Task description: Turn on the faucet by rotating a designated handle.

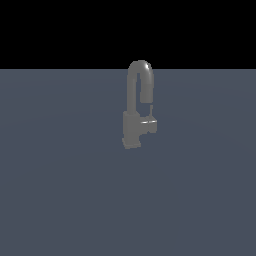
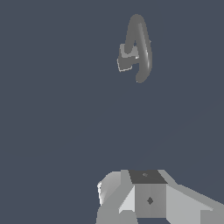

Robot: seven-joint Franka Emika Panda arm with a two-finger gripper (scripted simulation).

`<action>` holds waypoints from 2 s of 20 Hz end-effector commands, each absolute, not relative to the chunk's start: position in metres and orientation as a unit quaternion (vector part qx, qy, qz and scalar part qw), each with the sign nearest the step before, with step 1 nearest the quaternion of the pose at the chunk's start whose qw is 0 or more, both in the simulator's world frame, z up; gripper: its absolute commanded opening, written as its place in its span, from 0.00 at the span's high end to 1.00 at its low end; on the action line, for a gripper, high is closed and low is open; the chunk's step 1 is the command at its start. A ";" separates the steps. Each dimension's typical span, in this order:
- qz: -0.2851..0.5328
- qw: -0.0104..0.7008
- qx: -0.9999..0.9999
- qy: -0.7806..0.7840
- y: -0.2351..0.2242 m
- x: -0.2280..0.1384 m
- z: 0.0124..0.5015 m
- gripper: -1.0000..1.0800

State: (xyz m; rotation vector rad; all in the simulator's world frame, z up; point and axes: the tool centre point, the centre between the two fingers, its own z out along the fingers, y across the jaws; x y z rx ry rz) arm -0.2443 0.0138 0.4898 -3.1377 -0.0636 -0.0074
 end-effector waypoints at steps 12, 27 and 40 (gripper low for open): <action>0.060 0.049 -0.997 0.030 0.013 -0.192 0.485 1.00; 0.161 0.127 -0.972 0.111 0.001 -0.108 0.462 1.00; 0.250 0.196 -0.931 0.181 -0.016 -0.042 0.425 1.00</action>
